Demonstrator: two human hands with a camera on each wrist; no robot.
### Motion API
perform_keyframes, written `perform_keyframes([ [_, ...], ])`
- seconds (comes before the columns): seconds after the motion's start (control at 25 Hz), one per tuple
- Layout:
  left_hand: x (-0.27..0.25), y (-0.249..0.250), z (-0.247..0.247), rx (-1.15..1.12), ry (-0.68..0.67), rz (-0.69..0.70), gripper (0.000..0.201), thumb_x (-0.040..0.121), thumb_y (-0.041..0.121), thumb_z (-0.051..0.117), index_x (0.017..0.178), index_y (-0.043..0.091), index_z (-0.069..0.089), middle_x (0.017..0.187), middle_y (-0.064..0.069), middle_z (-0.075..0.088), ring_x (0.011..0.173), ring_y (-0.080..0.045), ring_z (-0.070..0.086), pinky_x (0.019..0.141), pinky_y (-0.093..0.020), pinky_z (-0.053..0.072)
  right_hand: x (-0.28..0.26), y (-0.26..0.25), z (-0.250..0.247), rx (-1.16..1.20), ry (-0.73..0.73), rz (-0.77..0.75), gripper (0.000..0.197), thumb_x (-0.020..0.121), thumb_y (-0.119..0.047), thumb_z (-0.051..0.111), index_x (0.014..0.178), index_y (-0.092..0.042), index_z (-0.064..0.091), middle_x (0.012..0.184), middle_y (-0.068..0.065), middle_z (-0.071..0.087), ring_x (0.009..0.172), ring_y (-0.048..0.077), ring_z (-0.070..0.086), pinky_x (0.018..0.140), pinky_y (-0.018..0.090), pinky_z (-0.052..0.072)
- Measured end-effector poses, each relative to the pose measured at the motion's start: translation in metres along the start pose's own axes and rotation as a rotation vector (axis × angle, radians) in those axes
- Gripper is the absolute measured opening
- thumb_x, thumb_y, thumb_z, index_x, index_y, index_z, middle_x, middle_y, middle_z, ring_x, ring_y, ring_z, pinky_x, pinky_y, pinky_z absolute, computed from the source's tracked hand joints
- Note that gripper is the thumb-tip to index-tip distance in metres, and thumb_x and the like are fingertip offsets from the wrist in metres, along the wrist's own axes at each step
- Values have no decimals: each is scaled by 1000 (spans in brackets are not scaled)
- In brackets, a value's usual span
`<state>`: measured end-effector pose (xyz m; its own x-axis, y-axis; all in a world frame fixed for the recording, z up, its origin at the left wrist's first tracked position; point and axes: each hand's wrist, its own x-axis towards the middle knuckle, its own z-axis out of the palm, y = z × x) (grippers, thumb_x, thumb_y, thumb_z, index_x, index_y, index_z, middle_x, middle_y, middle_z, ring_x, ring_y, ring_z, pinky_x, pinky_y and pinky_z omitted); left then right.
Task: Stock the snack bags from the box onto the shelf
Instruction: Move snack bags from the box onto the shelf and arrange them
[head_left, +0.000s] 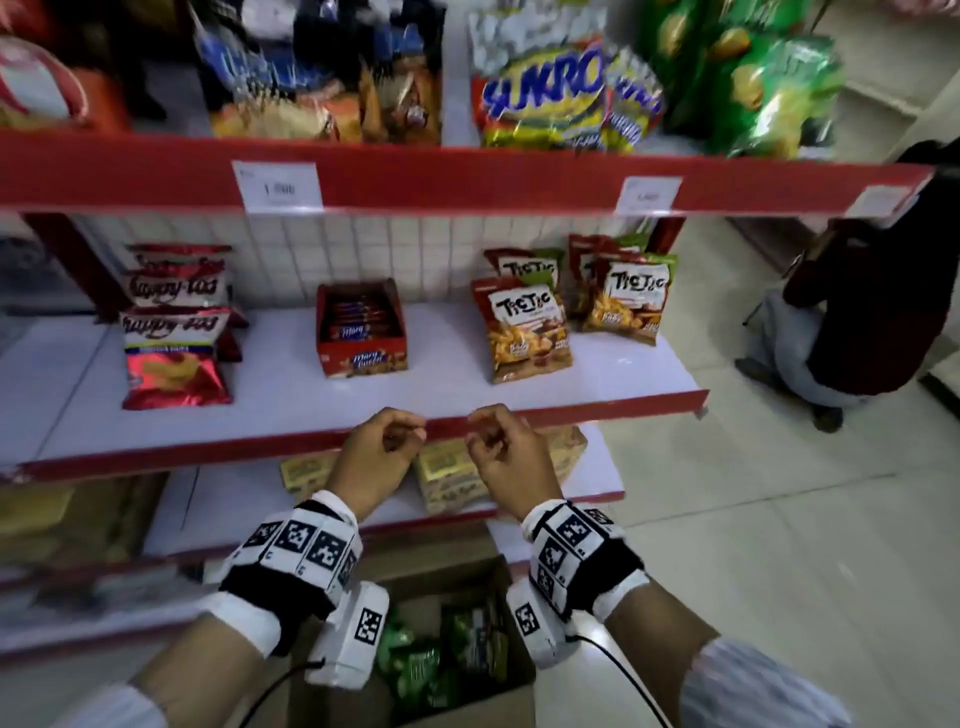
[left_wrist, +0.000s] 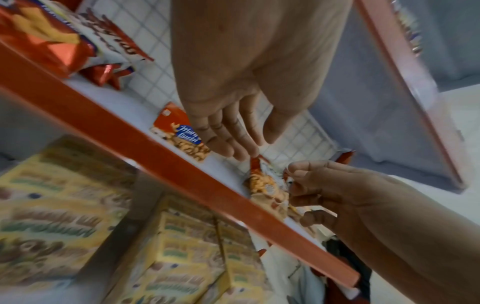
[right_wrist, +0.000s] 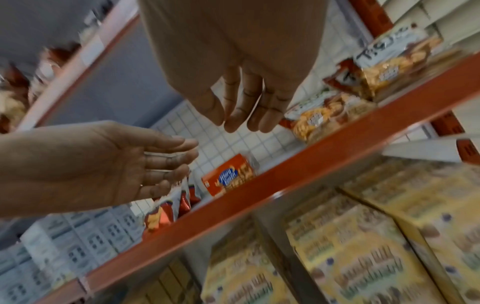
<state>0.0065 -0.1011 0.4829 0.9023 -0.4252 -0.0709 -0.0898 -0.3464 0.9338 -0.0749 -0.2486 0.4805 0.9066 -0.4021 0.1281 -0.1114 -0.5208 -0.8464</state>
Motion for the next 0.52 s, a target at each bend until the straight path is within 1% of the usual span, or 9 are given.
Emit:
perform_keyframes([
  [0.04,1,-20,2,5,13,-35,11,90,3,59,100,5,64,96,-9,66,91,-19,60,82,-23,45,1,15,14,-27,-45,18,17,84,-6,61,100,-12,63,73,-10,55,76,16,55,73,26,44],
  [0.08,4,-40,4,10,33,-62,12,90,1,58,101,3,64,95,-10,65,92,-22,60,84,-28,46,4,28,29,-51,-81,30,17,84,-6,60,100,-11,63,71,-11,55,75,16,55,73,25,42],
  [0.16,10,-78,9,17,71,-114,14,89,-2,58,101,1,64,95,-12,64,91,-24,59,85,-32,47,7,56,57,-88,-132,54,17,84,-7,59,100,-10,63,73,-1,62,77,20,56,73,17,37],
  [0.2,12,-102,14,26,89,-154,14,89,-1,58,100,3,65,94,-11,64,90,-24,59,83,-32,47,6,75,74,-92,-169,76,19,84,-7,58,102,-12,62,75,3,63,80,21,56,72,14,35],
  [0.28,14,-151,27,42,112,-233,12,89,2,57,98,8,65,93,-10,63,87,-22,58,80,-29,45,1,116,105,-69,-252,120,22,85,-7,56,105,-14,62,75,-1,60,79,17,54,69,15,35],
  [0.32,14,-178,33,37,122,-268,12,90,2,57,98,7,65,93,-9,63,88,-22,58,81,-29,45,-1,139,121,-65,-302,125,23,85,-7,55,105,-14,62,75,-2,60,76,15,55,67,16,36],
  [0.44,7,-257,54,25,144,-337,13,89,-2,57,98,1,65,96,-12,64,91,-22,56,87,-33,45,-18,210,167,-170,-487,109,23,85,-12,58,106,-18,64,81,-6,61,66,4,51,63,12,33],
  [0.48,3,-283,60,20,152,-351,13,89,-3,57,99,-1,65,96,-13,64,91,-21,56,88,-33,44,-24,234,182,-208,-554,114,23,86,-13,57,108,-18,64,85,-5,63,68,5,53,66,13,36],
  [0.52,1,-304,65,12,158,-367,13,89,-4,57,100,-2,64,95,-13,63,92,-21,56,89,-35,45,-28,254,193,-219,-614,128,24,87,-13,56,109,-17,63,91,-1,67,76,9,57,72,18,42],
])
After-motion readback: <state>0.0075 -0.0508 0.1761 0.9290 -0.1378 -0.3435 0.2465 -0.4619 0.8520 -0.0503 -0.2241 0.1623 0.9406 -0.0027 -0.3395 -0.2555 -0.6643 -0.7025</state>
